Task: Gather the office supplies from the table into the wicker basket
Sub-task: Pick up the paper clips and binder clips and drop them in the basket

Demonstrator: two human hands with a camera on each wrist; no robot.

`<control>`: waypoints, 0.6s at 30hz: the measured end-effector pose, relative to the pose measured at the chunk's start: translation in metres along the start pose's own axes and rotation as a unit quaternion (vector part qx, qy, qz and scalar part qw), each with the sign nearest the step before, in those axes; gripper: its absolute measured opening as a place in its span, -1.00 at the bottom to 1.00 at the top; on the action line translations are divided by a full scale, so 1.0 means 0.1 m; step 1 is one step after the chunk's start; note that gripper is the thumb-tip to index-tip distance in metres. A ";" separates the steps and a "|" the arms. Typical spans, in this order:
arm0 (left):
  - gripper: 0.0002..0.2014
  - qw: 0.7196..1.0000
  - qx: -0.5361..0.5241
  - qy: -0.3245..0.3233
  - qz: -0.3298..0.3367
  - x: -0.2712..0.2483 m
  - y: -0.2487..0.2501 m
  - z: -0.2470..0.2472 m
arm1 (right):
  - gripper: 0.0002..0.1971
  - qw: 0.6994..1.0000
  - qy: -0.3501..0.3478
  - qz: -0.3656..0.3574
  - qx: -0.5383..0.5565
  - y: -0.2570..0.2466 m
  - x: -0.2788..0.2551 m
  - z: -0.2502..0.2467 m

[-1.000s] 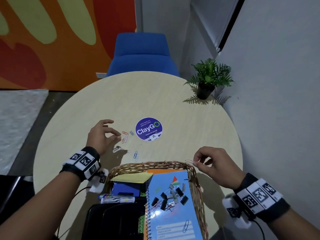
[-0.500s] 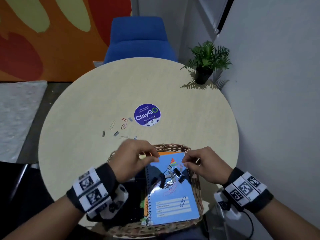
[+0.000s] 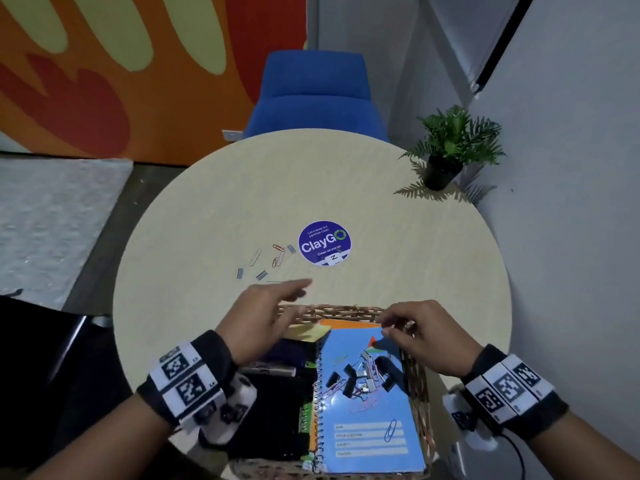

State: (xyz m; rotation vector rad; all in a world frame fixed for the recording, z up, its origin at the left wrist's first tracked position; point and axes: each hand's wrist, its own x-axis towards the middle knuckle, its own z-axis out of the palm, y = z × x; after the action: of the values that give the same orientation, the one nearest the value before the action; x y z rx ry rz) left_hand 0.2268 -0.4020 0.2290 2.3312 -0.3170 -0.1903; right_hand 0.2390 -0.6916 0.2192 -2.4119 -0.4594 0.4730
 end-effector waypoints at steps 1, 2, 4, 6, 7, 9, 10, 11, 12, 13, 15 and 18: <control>-0.61 0.999 0.004 0.021 -0.025 0.07 -0.15 -0.13 | -0.88 1.000 -0.007 -0.005 -0.014 -0.07 0.10 -0.01; -0.66 0.998 0.014 0.043 -0.051 0.15 -0.32 -0.26 | -0.87 0.999 -0.018 -0.010 -0.030 -0.14 0.21 -0.01; -0.74 0.990 0.054 0.072 -0.110 0.32 -0.72 -0.47 | -0.83 0.995 -0.046 -0.021 -0.081 -0.29 0.48 -0.01; -0.76 0.980 0.133 0.057 -0.138 0.48 -1.09 -0.56 | -0.76 0.983 -0.069 -0.047 -0.163 -0.43 0.79 0.03; -0.75 0.977 0.167 0.032 -0.130 0.56 -1.25 -0.56 | -0.73 0.973 -0.076 -0.064 -0.208 -0.48 0.95 0.07; -0.73 0.974 0.203 -0.038 -0.092 0.66 -1.47 -0.49 | -0.68 0.946 -0.098 -0.109 -0.289 -0.54 1.26 0.19; -0.73 0.971 0.217 -0.076 -0.071 0.69 -1.54 -0.44 | -0.67 0.930 -0.118 -0.134 -0.321 -0.56 1.39 0.26; -0.73 0.964 0.236 -0.106 -0.054 0.72 -1.61 -0.39 | -0.69 0.915 -0.140 -0.155 -0.345 -0.56 1.50 0.34; -0.74 0.957 0.257 -0.127 -0.041 0.74 -1.67 -0.34 | -0.71 0.903 -0.157 -0.172 -0.362 -0.56 1.58 0.41; -0.76 0.953 0.270 -0.133 -0.029 0.76 -1.74 -0.29 | -0.74 0.891 -0.167 -0.183 -0.380 -0.55 1.65 0.48; -0.80 0.948 0.291 -0.127 -0.008 0.81 -1.91 -0.22 | -0.70 0.871 -0.190 -0.190 -0.411 -0.48 1.77 0.60; -0.83 0.929 0.355 -0.104 0.023 0.84 -2.16 -0.21 | -0.68 0.861 -0.222 -0.185 -0.418 -0.36 1.92 0.73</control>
State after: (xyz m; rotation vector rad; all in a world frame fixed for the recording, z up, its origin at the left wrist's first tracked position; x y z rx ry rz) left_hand 0.3488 -0.2651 0.0861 3.0213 -0.6285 -0.3447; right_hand 0.3680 -0.5440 0.1467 -2.8833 -1.5790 0.7695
